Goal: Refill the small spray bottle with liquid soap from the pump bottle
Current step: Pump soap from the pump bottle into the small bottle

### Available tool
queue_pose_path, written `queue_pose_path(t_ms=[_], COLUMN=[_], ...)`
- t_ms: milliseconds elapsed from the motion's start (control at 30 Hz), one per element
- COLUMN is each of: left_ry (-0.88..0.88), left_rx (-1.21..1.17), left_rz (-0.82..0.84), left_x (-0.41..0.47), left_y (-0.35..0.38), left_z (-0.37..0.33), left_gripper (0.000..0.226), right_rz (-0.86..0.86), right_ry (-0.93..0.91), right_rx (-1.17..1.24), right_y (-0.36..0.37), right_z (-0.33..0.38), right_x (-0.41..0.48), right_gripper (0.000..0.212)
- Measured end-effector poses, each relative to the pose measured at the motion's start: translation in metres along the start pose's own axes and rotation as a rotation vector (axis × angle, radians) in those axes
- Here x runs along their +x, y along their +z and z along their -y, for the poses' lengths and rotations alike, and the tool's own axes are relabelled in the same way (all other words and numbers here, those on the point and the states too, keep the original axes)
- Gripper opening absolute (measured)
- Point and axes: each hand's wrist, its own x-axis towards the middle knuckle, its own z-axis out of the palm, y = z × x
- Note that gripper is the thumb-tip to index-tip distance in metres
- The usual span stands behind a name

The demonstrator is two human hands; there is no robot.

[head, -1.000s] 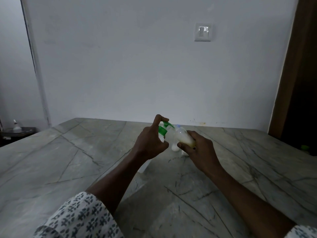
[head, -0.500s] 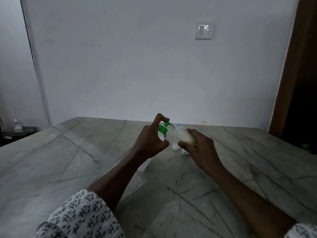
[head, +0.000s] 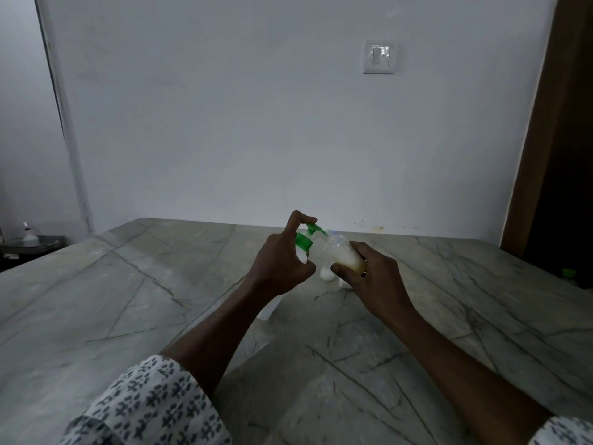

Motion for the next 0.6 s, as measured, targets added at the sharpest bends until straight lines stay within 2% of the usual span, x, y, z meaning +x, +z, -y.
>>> queue_pose_path(t_ms=[167,433,600], left_ry=[-0.014,0.005,0.015], left_rx=[-0.003,-0.007,-0.023], left_rz=[-0.020,-0.003,-0.003], left_x=[-0.0002,-0.0017,0.0006], left_y=[0.0001,0.0000,0.0002], left_z=[-0.0006,-0.0024,-0.0013], left_gripper=[0.062,0.073,0.070], right_rz=[0.011,-0.002,-0.006], right_ry=[0.003,0.023,0.021], right_rx=[-0.007,0.009,-0.012], right_y=[0.0023,0.0009,0.0024], right_z=[0.0012,0.0014,0.0007], right_x=[-0.0006,-0.0002,0.0004], right_gripper=[0.050,0.044,0.049])
